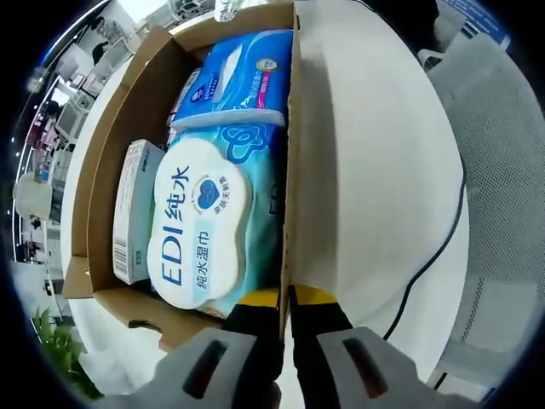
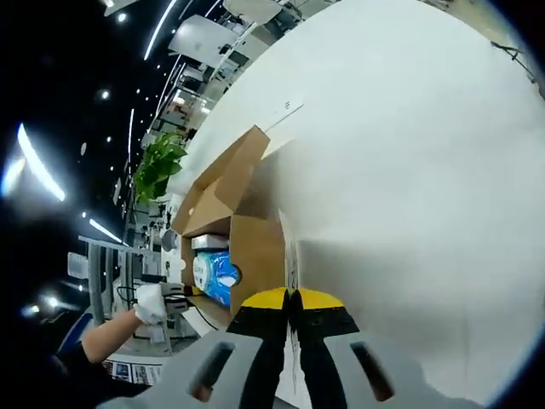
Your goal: Operate the shoe box by opening the lid, removing the specified soft item, and placing it in the target area until the item is outside and the box remains undamaged.
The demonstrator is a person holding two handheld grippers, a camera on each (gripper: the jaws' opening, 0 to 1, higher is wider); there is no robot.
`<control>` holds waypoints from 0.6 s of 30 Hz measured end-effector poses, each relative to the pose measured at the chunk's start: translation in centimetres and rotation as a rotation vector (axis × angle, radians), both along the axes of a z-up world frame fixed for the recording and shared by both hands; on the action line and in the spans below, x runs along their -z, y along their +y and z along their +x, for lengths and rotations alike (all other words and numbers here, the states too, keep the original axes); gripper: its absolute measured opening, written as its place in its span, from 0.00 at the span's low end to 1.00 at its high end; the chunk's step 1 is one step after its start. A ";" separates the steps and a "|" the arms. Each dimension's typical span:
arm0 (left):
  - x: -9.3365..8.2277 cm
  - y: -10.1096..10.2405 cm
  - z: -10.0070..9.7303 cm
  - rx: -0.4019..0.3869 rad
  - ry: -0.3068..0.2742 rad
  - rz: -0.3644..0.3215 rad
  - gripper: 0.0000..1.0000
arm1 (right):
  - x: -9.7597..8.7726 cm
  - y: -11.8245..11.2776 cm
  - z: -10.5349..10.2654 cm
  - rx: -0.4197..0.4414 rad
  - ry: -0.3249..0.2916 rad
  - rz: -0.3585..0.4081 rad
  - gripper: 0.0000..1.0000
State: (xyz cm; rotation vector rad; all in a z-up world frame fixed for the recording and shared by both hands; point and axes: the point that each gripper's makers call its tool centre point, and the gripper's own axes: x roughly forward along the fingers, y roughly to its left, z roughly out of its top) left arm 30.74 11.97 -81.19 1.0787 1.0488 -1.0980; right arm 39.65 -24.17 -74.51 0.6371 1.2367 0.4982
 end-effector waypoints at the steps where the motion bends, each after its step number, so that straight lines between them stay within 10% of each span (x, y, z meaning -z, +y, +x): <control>1: 0.0 0.0 0.0 0.000 0.001 0.001 0.01 | 0.2 0.0 -0.1 0.001 0.002 -0.001 0.00; 18: 0.1 0.1 -0.3 -0.003 0.009 0.012 0.01 | 4.8 -2.5 -0.1 0.019 0.007 -0.050 0.07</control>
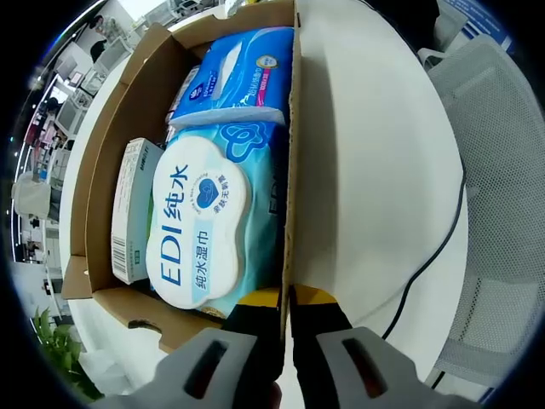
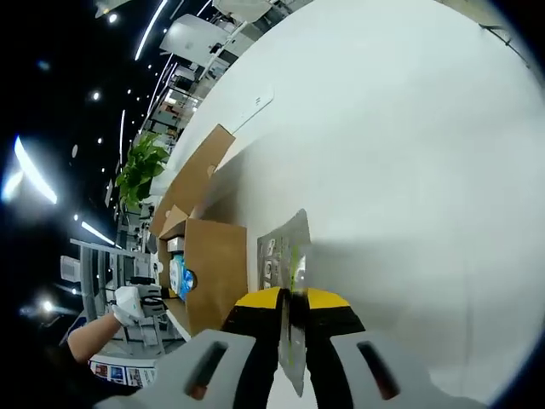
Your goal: Operate the shoe box by opening the lid, removing the specified soft item, and placing it in the target area until the item is outside and the box remains undamaged.
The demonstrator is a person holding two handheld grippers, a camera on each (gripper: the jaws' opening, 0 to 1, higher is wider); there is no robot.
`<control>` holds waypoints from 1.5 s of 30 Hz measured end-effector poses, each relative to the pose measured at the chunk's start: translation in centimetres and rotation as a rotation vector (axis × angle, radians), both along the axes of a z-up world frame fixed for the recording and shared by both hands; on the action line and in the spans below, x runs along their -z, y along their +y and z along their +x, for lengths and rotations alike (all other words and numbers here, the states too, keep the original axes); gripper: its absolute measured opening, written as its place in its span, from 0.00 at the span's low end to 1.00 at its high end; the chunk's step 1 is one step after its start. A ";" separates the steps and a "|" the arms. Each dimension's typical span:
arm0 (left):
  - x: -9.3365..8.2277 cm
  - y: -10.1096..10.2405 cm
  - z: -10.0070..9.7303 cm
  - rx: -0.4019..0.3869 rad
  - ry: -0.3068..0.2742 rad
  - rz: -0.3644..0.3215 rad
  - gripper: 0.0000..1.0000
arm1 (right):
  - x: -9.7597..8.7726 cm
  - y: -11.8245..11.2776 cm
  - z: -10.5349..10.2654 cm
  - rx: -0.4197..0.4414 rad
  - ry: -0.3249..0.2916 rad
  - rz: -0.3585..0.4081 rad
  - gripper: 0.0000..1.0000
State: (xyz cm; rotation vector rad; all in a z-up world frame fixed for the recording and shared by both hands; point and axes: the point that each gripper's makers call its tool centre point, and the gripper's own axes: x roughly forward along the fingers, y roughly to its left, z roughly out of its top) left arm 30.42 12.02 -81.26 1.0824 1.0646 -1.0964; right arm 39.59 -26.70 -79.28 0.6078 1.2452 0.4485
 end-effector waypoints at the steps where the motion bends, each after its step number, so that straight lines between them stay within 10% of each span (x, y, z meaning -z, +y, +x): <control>1: 0.0 0.0 0.0 -0.001 0.000 0.000 0.01 | 0.1 0.1 -0.2 0.003 0.003 0.000 0.07; 22: 0.2 0.3 0.1 -0.007 -0.005 0.024 0.01 | 2.7 -1.9 -0.6 -0.080 -0.050 -0.253 0.18; 45: 0.1 0.2 0.1 -0.009 0.012 0.032 0.01 | -3.0 0.0 0.1 -0.094 -0.428 -0.501 0.30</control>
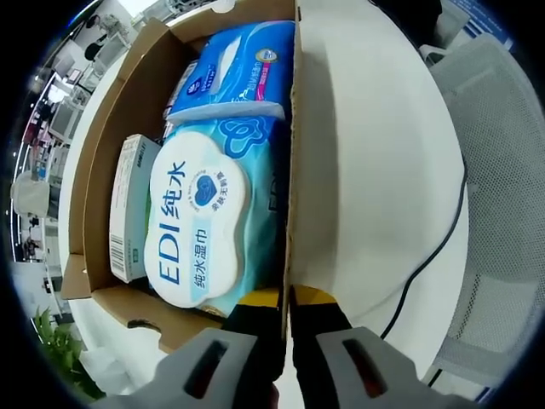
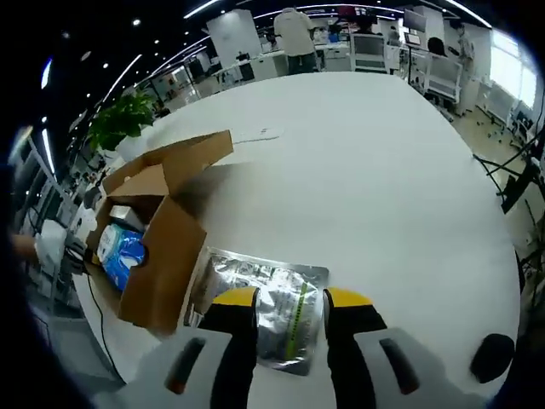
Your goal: Operate the shoe box by opening the lid, removing the specified soft item, and placing it in the target area until the item is outside and the box remains undamaged.
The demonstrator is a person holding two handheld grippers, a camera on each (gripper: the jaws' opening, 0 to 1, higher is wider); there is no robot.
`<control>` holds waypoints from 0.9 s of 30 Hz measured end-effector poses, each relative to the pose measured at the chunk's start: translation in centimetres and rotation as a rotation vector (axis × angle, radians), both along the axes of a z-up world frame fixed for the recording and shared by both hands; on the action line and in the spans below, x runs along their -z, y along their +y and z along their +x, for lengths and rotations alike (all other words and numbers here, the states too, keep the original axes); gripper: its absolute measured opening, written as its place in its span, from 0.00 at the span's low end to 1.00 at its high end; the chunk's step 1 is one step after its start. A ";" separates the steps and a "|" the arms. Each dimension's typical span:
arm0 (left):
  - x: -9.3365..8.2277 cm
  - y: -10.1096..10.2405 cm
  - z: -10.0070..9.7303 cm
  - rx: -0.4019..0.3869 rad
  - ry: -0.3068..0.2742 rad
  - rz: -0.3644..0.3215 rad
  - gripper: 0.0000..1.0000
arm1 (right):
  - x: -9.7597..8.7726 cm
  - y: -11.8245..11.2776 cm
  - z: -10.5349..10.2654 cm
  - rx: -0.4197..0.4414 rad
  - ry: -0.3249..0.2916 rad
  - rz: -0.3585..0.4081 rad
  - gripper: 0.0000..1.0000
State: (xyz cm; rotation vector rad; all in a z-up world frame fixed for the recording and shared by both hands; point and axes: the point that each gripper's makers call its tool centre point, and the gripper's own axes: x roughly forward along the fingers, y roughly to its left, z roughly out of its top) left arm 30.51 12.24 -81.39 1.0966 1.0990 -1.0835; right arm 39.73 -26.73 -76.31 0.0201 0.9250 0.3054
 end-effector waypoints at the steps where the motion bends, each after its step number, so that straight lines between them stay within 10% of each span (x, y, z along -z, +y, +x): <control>1: 0.0 0.0 0.0 -0.002 0.002 0.002 0.01 | 0.1 0.2 -0.2 -0.013 -0.008 -0.024 0.30; 14: -0.1 -0.1 0.0 0.002 -0.008 -0.001 0.01 | 0.6 4.5 -1.2 -0.102 -0.125 -0.110 0.57; 27: -0.1 0.0 0.0 0.001 -0.010 -0.002 0.01 | 2.5 5.9 -1.9 -0.074 -0.124 -0.103 0.63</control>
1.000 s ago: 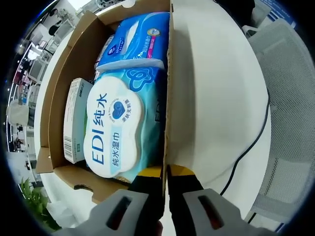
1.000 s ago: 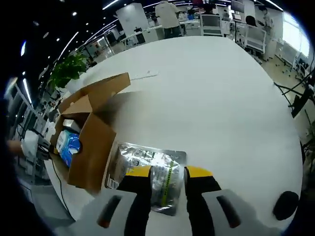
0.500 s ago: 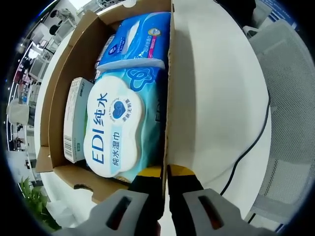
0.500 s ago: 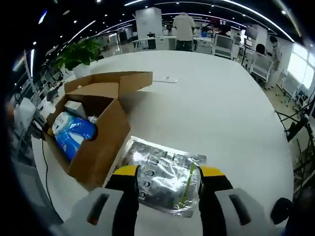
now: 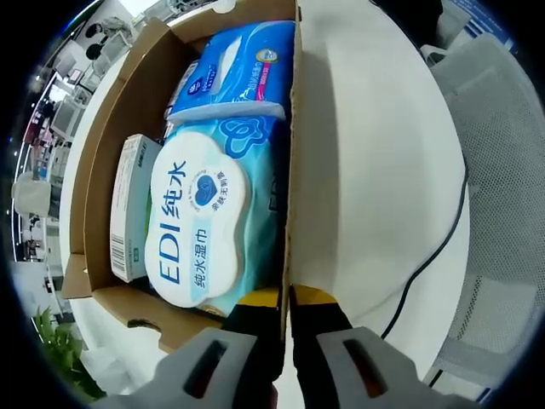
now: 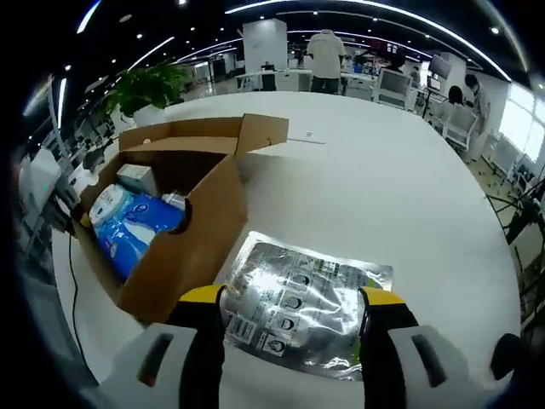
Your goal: Operate the shoe box by opening the lid, removing the specified soft item, and placing it in the target area until the item is outside and the box remains undamaged.
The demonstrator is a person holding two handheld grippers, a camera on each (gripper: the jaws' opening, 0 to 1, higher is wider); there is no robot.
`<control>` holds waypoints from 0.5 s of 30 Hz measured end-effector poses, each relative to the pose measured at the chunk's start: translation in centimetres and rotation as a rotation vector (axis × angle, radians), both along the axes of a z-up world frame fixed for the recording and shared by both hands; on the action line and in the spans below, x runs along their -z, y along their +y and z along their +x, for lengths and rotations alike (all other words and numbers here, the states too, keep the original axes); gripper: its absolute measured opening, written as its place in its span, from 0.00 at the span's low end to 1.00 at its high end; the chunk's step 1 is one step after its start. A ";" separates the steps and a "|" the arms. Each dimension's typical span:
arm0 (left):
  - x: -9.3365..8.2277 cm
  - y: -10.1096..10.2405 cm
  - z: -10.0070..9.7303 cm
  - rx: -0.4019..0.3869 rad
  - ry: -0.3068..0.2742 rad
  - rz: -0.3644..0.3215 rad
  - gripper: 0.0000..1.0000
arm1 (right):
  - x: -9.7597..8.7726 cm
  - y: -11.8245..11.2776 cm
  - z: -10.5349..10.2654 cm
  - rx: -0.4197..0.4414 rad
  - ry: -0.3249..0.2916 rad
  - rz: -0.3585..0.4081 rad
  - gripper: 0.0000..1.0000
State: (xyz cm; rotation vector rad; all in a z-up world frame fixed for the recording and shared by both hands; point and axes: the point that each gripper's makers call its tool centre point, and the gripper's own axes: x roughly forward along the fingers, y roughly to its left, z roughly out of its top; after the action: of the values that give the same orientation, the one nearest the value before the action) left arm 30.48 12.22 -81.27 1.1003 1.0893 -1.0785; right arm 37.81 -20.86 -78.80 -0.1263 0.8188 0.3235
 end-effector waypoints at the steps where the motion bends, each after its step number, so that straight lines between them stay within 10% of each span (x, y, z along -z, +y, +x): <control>1: 0.0 0.0 0.0 0.000 0.000 0.000 0.01 | 0.2 -0.2 -0.1 0.008 0.005 -0.007 0.63; 15: 0.0 0.0 -0.1 0.001 -0.002 -0.001 0.01 | 2.1 0.0 -0.9 -0.015 0.050 -0.037 0.63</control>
State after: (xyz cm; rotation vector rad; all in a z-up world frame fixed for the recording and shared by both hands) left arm 30.41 12.24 -81.23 1.1010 1.0861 -1.0785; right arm 36.92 -20.82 -80.89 -0.1599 0.8737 0.3265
